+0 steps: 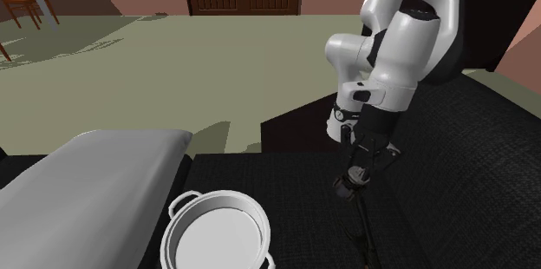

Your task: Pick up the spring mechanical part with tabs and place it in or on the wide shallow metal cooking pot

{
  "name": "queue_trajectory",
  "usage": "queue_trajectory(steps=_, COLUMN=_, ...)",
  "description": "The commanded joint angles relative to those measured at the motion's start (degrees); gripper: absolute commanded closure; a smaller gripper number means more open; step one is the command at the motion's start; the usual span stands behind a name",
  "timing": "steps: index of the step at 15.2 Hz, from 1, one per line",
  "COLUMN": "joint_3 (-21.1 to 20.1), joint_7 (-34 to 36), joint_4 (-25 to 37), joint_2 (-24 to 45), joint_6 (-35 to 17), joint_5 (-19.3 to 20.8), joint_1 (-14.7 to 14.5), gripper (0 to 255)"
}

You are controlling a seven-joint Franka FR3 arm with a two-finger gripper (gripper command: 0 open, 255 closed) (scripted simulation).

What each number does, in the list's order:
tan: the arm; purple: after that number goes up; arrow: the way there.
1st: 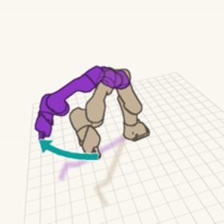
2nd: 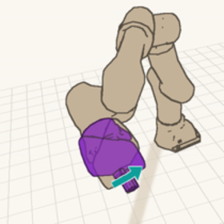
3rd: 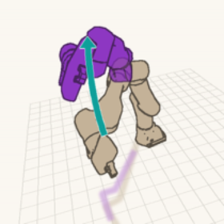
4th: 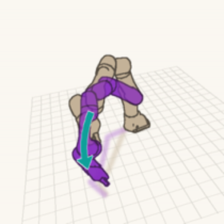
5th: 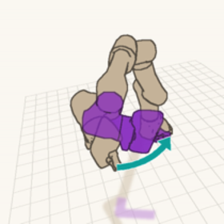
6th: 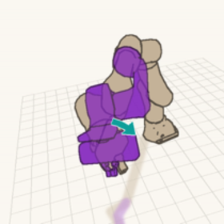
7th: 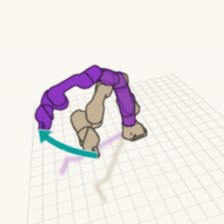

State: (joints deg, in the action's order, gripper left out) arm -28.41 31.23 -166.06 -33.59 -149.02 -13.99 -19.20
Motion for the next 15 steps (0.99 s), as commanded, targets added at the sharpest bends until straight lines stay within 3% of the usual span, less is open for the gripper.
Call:
queue_trajectory(steps=1, joint_3=0.65, joint_7=-0.27, joint_4=0.87, joint_2=-1.53, joint_6=2.42, joint_5=0.06, joint_1=-0.23, gripper=255)
queue_trajectory(steps=13, joint_3=3.79, joint_7=-1.4, joint_4=6.08, joint_2=-8.22, joint_6=14.25, joint_5=1.06, joint_1=-0.64, gripper=255)
queue_trajectory(steps=15, joint_3=5.15, joint_7=-3.6, joint_4=8.14, joint_2=-4.51, joint_6=12.54, joint_5=2.56, joint_1=1.86, gripper=255)
